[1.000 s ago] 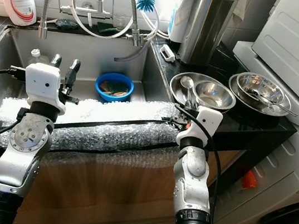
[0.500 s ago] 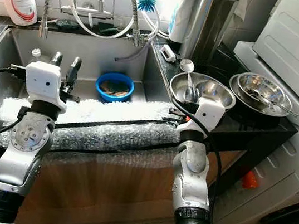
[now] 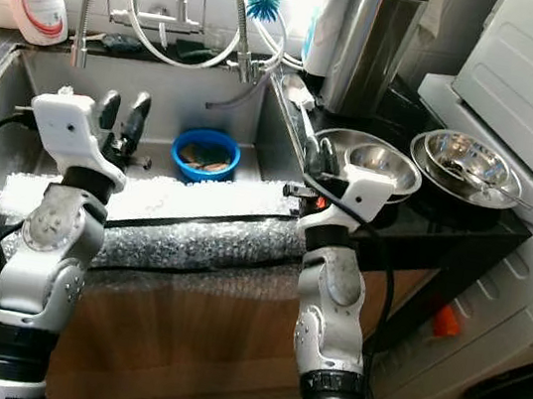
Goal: Kitchen organization
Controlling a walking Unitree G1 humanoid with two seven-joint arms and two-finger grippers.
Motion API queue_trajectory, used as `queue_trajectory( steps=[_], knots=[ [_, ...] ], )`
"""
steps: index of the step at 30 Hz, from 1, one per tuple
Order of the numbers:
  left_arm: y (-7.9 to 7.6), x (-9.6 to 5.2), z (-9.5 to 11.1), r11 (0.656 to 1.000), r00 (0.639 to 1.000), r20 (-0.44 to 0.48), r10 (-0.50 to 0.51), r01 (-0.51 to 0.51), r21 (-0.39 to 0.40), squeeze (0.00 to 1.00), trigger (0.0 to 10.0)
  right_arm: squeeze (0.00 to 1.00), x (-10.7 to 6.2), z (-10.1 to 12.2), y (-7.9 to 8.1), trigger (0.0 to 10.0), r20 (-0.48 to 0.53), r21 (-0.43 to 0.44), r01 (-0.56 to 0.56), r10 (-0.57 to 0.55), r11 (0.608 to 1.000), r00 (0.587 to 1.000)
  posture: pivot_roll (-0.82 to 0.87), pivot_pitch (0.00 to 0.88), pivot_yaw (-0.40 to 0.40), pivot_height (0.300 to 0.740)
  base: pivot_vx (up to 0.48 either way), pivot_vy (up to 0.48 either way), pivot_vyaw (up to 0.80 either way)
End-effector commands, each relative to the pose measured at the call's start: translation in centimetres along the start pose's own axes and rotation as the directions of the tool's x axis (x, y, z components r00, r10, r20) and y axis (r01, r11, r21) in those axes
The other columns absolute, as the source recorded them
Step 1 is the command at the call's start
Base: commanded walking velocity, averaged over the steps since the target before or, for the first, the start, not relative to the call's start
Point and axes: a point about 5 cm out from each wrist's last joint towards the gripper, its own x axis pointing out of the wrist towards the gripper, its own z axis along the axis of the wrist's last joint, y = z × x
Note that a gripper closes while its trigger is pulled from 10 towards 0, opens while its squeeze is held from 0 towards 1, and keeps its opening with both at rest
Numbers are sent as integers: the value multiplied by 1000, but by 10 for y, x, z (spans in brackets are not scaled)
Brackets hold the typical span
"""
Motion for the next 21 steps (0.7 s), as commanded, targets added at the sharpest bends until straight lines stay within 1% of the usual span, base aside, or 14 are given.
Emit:
queue_trajectory(
  steps=[1,4,5,6,7,10,12,13,14,15,17,19,20,21],
  knots=[
    [-7,3,8,997,999,14,-43,44,-65,0,10000,0,1,10,0,10000,44,88,-10,7,996,999,22,0,-80,740,0,0,0],
    [-10,2,5,983,998,-15,-59,56,-172,0,10000,0,1,9,-1,10000,39,186,-14,7,982,999,22,0,-79,740,0,0,0],
    [-13,2,4,969,997,-26,-73,65,-239,0,10000,0,1,8,0,10000,31,244,-26,19,970,999,22,0,-80,740,0,0,0],
    [-13,2,4,969,997,-26,-73,65,-239,0,10000,0,1,8,0,10000,31,244,-26,19,970,999,22,0,-80,740,0,0,0],
    [-15,1,5,960,995,-22,-100,91,-266,0,10000,0,0,7,1,10000,22,278,-48,43,960,999,23,0,-81,740,0,0,0],
    [-20,0,6,944,989,-25,-145,131,-304,0,10000,0,-2,3,4,10000,-1,316,-87,92,945,996,25,0,-81,740,0,0,0],
    [-24,-1,8,926,985,-23,-169,151,-347,0,10000,0,-5,0,5,10000,-15,352,-104,116,930,993,25,0,-81,740,0,0,0],
    [-28,-2,8,909,979,-26,-204,179,-375,0,10000,0,-9,-3,9,10000,-24,407,-139,162,903,986,27,0,-82,740,0,0,0],
    [-29,-3,7,898,975,-32,-222,191,-397,0,10000,0,-12,-4,12,10000,-21,436,-162,190,885,982,26,0,-81,740,0,0,0],
    [-29,-3,7,898,975,-32,-222,191,-397,0,10000,0,-12,-4,12,10000,-21,436,-162,190,885,982,26,0,-81,740,0,0,0],
    [-29,-5,6,882,974,-46,-223,182,-434,0,10000,0,-15,-3,15,10000,-11,465,-198,229,863,973,23,0,-82,740,0,0,0],
    [-29,-5,5,870,973,-46,-226,180,-459,0,10000,0,-17,-4,17,10000,-14,476,-214,251,853,968,24,0,-81,740,0,0,0],
    [-30,-4,6,851,971,-46,-234,182,-493,0,10000,0,-19,-4,18,10000,-11,494,-235,276,837,961,27,0,-82,740,0,0,0],
    [-30,-4,6,846,971,-46,-236,182,-501,0,10000,0,-20,-5,19,10000,-10,498,-240,282,833,959,27,0,-82,740,0,0,0]
  ],
)
